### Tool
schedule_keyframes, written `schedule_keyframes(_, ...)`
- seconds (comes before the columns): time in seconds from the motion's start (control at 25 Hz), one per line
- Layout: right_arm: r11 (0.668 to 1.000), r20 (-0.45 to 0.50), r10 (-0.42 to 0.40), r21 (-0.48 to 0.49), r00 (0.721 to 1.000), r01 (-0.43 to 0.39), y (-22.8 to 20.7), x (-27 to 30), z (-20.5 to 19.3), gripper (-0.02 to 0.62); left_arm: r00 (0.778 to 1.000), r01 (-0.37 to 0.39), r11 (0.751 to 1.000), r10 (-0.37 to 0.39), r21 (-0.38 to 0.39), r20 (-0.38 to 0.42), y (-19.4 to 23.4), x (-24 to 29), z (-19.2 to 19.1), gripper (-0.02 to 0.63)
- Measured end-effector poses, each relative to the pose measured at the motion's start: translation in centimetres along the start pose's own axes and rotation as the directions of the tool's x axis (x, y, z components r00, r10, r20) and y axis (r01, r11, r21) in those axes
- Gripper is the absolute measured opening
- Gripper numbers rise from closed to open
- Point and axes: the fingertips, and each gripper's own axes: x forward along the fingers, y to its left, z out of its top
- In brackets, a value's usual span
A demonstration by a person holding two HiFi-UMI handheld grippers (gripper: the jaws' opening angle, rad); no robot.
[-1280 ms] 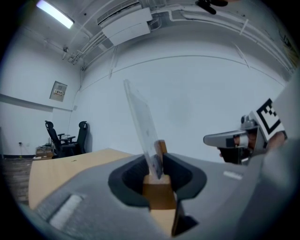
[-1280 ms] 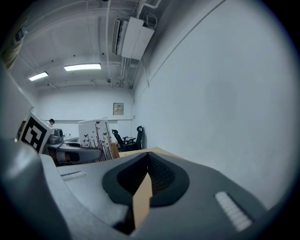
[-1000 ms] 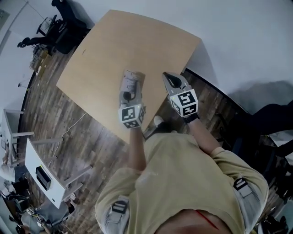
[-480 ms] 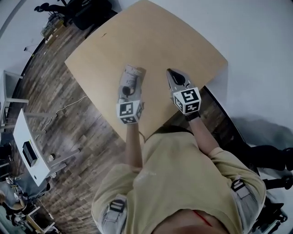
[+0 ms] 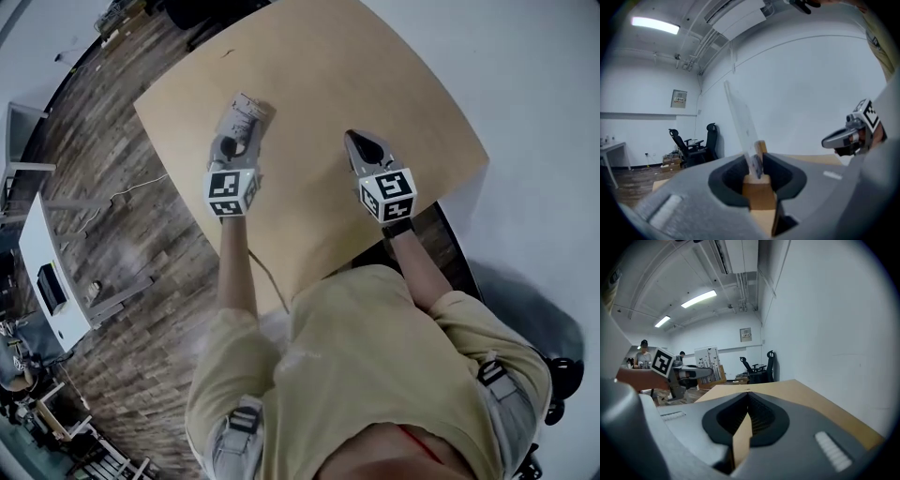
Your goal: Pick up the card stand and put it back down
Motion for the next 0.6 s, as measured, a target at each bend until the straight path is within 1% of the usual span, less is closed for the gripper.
schedule_keyframes(0.08,0.999,-0.015,0.032,0.005,0.999,-0.032,-1.5,2.4,0.1,0.003,1.0,0.005,1.0,-0.005,0.015,-0.023,2.3,3.2,-0.2,0.091)
schedule_keyframes(0.16,0.999,-0.032,0.048,0.01,0.998,-0.047,-3.2,4.4,0.1,0.003,0.999,0.011,1.0,-0.01,0.018,-0.033,4.5,6.2,0.1,0.091)
schedule_keyframes(0.36,0.998,-0.04,0.05,0.042,0.998,-0.048,-7.6,9.2,-0.5,0.003,0.998,0.042,0.998,-0.04,0.054,-0.048,8.9,13.3,0.0,0.091)
schedule_keyframes(0.48,0.996,-0.043,0.052,0.075,0.998,-0.049,-9.9,12.1,-0.6,0.003,0.996,0.082,0.995,-0.08,0.057,-0.037,11.2,17.3,-0.1,0.091)
schedule_keyframes(0.6,0.992,-0.04,0.062,0.112,0.997,-0.057,-12.5,15.2,0.2,0.003,0.99,0.138,0.989,-0.137,0.056,-0.029,13.2,22.1,0.3,0.091)
